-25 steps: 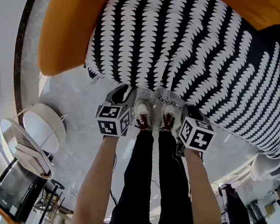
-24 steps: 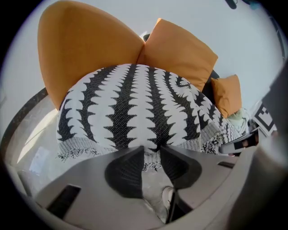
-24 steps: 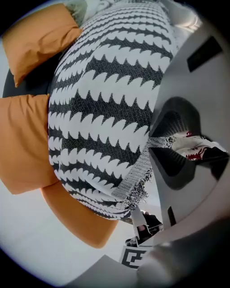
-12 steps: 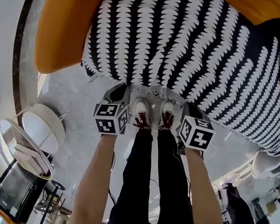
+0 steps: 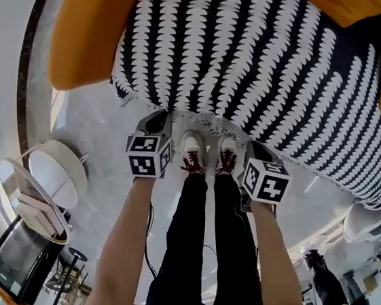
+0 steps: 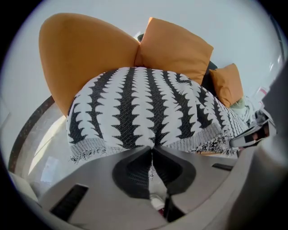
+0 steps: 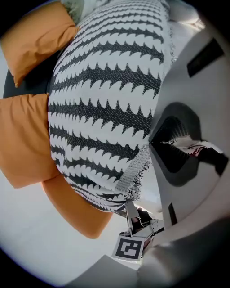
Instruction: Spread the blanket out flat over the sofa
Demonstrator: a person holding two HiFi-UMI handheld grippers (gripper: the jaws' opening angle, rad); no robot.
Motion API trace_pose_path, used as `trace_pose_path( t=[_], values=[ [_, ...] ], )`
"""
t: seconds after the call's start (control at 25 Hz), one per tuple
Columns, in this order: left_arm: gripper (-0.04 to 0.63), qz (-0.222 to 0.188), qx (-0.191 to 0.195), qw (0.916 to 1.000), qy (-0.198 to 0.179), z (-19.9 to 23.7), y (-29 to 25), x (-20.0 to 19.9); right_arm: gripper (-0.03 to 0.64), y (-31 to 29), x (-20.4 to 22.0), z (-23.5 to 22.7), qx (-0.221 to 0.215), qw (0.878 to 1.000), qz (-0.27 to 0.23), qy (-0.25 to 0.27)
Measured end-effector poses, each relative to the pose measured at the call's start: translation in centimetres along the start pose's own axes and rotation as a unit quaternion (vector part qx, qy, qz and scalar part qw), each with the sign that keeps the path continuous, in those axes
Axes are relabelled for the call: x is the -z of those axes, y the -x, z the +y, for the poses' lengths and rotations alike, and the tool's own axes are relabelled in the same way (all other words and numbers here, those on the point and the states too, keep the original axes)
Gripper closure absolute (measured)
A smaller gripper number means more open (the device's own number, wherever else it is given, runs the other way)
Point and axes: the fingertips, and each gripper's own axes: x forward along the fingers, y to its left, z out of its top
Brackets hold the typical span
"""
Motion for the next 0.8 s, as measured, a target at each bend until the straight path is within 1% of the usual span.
trace_pose_path(
  t=[0.12, 0.16, 0.2, 0.32, 0.4, 0.48, 0.6, 0.72, 0.8],
  values=[
    [0.571, 0.025, -0.009, 0.9996, -0.001, 0.0, 1.6, 0.9, 0.604, 1.1, 1.5, 0.3, -0.005, 1.0, 0.02, 0.0],
    [0.571, 0.028, -0.01, 0.9996, -0.002, -0.1, 1.8, 1.2, 0.606, 1.3, 2.0, 0.1, -0.003, 1.0, 0.02, 0.001],
    [0.571, 0.023, -0.011, 0.9997, -0.006, 0.0, 1.7, 1.3, 0.604, 1.1, 2.1, -0.2, -0.001, 1.0, 0.014, 0.001],
    [0.571, -0.015, -0.022, 0.9994, -0.024, 1.5, 0.2, -0.3, 0.604, -1.4, 0.7, -0.8, -0.011, 1.0, -0.027, 0.003],
    [0.572, -0.023, -0.033, 0.9988, -0.028, 2.6, 0.3, -0.5, 0.606, -2.5, 0.6, -0.7, -0.017, 0.999, -0.035, 0.006],
    [0.571, -0.02, -0.036, 0.9988, -0.026, 2.9, 0.7, 0.0, 0.606, -2.1, 1.3, -1.0, -0.009, 1.0, -0.029, 0.007],
    [0.571, -0.007, -0.025, 0.9992, -0.03, 2.8, 1.2, 0.9, 0.606, -0.3, 2.4, -1.9, 0.02, 1.0, -0.012, 0.001],
    [0.569, 0.001, -0.037, 0.9983, -0.045, 4.2, 1.4, 0.8, 0.606, -0.4, 2.4, -1.5, 0.017, 1.0, -0.011, 0.003],
    [0.569, 0.001, -0.047, 0.9978, -0.047, 4.9, 1.3, 0.8, 0.606, -0.9, 2.4, -1.3, 0.01, 1.0, -0.017, 0.008]
  ],
)
